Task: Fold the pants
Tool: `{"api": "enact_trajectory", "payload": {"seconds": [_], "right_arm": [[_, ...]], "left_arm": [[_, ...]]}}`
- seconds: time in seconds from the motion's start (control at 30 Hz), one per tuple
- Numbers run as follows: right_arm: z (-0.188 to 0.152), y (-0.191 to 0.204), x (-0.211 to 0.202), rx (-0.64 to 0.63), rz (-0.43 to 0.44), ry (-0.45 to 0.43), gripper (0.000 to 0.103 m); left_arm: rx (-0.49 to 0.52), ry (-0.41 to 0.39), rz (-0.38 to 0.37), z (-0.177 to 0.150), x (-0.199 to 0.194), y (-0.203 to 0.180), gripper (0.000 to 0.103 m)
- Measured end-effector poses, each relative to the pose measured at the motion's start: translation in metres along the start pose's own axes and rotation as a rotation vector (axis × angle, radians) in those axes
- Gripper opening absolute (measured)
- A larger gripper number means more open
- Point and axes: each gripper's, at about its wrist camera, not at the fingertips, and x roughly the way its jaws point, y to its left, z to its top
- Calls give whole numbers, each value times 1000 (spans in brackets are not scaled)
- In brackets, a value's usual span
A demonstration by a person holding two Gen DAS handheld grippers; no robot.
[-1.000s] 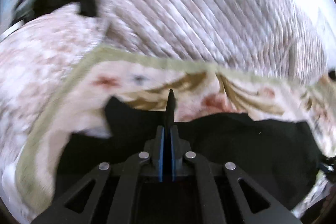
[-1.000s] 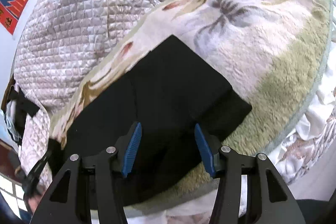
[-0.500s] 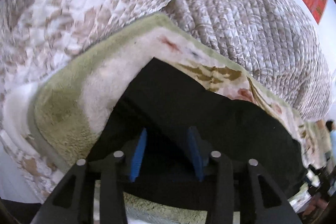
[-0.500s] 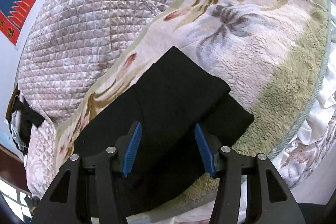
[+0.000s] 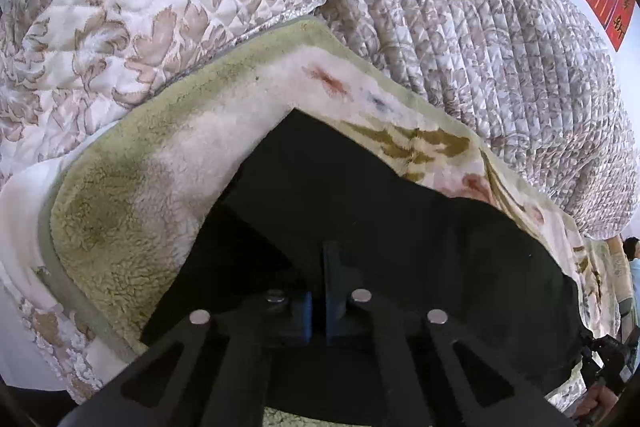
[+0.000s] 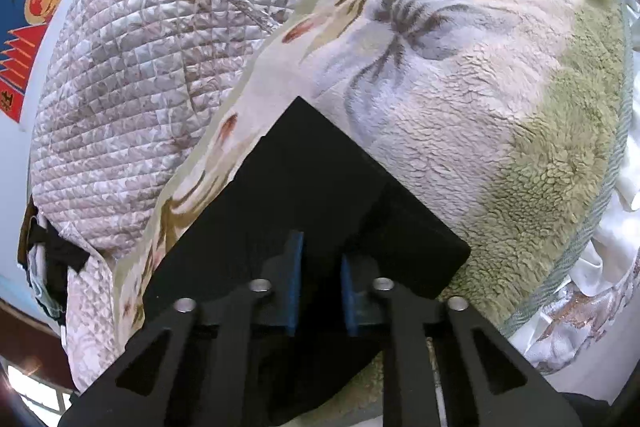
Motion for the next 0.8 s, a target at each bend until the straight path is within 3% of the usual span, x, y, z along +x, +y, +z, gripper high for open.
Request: {"api": "enact_trajectory", "payload": {"seconds": [0.23,0.33,0.43,0.6,0.8], "right_arm": [[5,16,-42,-31,84,-72,10],[2,4,-35,-24,-21,-46,10],[-1,-3,-29,-1,-42,-20,9],[-2,8,-46,-36,-40,-55,9],[-13,-4,-28,-20,-131,2,9]], "left_arm": [[-13,-67,-40,3,-46,4,4],[-8,-18,-10,-10,-39,10,4],[-47,52,-2,-20,-25,22,4],[-24,14,-14,-15,-36,19,4],[-9,74,51,-21,-15,24,4]]}}
